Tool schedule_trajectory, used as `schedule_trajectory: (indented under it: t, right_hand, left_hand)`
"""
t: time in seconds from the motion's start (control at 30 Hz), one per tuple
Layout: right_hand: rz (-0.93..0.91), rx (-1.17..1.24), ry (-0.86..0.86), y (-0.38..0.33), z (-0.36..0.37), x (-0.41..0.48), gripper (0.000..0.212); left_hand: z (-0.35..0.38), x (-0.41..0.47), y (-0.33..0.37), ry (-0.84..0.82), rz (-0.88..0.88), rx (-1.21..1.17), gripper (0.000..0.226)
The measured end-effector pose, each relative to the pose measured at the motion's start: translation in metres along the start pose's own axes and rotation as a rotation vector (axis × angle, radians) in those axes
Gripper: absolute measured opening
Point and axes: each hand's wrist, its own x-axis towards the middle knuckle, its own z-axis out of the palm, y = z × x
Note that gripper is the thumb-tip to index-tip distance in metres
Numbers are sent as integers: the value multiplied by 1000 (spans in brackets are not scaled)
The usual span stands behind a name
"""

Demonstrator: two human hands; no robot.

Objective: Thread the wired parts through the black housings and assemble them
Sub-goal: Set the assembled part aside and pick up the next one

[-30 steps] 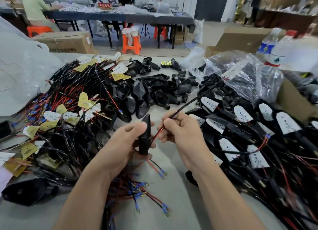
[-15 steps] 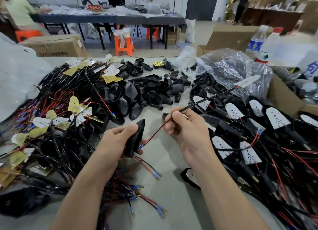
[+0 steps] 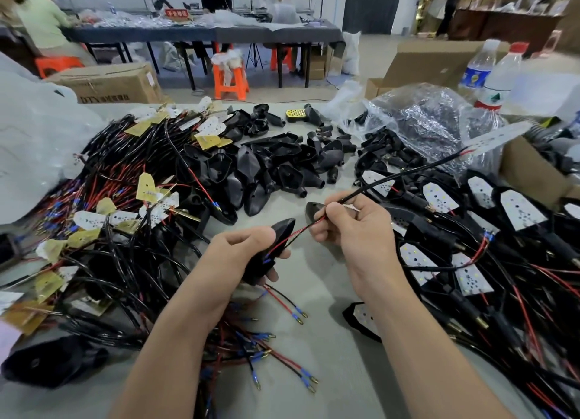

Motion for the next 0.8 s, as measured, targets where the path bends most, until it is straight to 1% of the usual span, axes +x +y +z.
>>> schedule_trajectory:
  t: [0.1, 0.23, 0.33, 0.4, 0.47, 0.6, 0.67, 0.73, 0.8]
  right_hand:
    - [32, -6, -19, 3, 2, -2, 24]
    - [72, 21, -88, 1, 3, -4, 18]
    - [97, 91, -126, -2, 2, -5, 18]
    - [105, 120, -133, -4, 3, -6, 19]
    - [112, 137, -127, -4, 3, -6, 19]
    - [150, 211, -119, -5, 4, -6, 17]
    - [167, 235, -102, -4, 3, -5, 17]
    - [158, 197, -93, -4, 3, -4, 16]
    - [139, 134, -110, -3, 2, -5, 17]
  left_hand:
    - [-2, 3, -1, 21, -18, -24, 38]
    - [-4, 8, -4, 186, -80, -125, 49]
    - [-5, 7, -5, 237, -77, -153, 51]
    - [-4, 7, -5, 241, -53, -135, 44]
    - [-4, 5, -4, 208, -33, -105, 39]
    - [-3, 3, -4, 146, -19, -42, 44]
    - [-3, 2, -5, 126, -14, -40, 43]
    - [-1, 3, -4, 126, -30, -61, 42]
    - [0, 4, -4, 161, -41, -108, 44]
